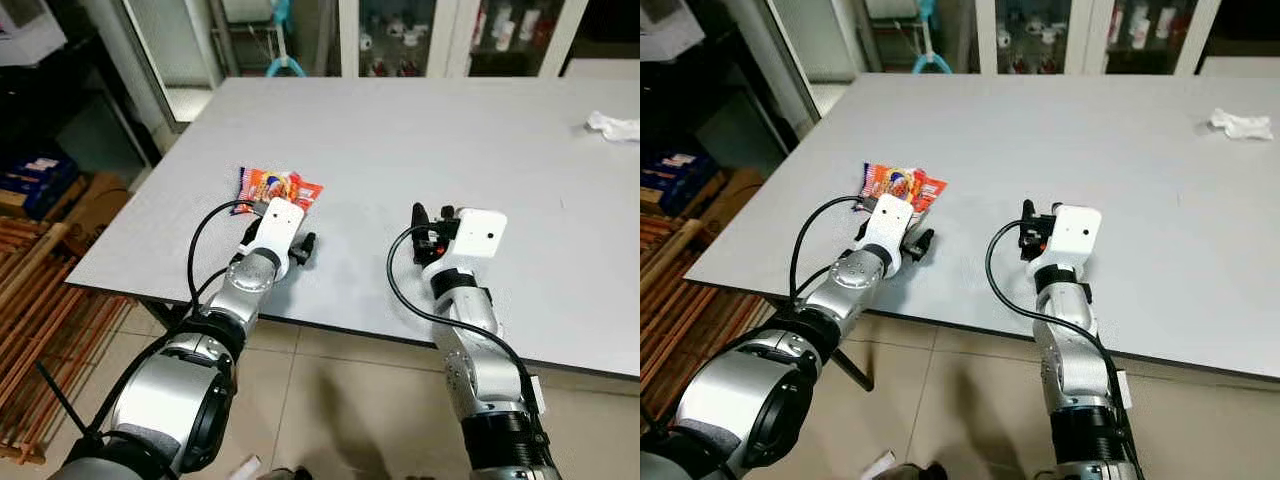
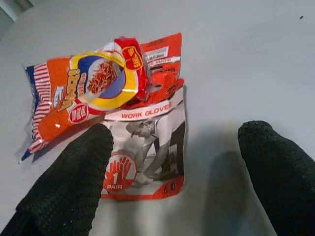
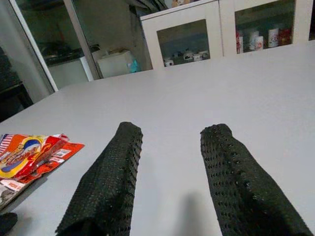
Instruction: Picking trash to rubbish bin
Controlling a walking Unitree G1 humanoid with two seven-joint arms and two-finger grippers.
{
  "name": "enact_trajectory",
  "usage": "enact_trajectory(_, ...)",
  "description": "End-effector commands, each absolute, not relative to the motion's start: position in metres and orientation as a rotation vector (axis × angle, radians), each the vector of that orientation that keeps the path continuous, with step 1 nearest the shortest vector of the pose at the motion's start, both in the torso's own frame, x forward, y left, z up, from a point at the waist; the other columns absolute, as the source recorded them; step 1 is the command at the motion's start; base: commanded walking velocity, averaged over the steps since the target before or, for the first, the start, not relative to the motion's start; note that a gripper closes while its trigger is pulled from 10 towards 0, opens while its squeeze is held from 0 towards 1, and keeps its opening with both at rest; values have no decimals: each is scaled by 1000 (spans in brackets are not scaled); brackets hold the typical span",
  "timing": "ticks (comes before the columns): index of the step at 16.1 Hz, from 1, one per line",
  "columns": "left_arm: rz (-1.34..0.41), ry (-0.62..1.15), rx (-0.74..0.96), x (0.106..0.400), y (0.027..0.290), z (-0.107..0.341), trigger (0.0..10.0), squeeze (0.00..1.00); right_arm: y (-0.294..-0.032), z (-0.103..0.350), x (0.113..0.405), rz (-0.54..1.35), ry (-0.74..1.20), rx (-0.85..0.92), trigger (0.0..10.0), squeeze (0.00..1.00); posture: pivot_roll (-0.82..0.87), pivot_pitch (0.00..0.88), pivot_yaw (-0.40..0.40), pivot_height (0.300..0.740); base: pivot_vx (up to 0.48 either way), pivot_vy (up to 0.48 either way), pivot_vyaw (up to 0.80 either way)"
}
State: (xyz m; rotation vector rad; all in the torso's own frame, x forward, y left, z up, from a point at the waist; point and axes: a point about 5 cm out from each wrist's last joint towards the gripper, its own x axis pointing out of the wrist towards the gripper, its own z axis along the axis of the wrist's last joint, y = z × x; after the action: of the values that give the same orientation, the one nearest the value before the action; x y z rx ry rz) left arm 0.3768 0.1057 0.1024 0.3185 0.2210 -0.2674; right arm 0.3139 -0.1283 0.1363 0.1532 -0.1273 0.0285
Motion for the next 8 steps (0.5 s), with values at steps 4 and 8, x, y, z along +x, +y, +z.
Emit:
enact_trajectory(4, -213, 274, 324, 374, 118, 94, 10000, 0, -124, 140, 312, 43, -122, 155, 10000, 0, -94, 121, 146, 740, 0, 0, 0)
enact_trajectory(8, -149, 302, 225, 373, 125, 89, 10000, 0, -127, 141, 311, 36, -119, 153, 10000, 0, -103, 131, 144, 740, 0, 0, 0)
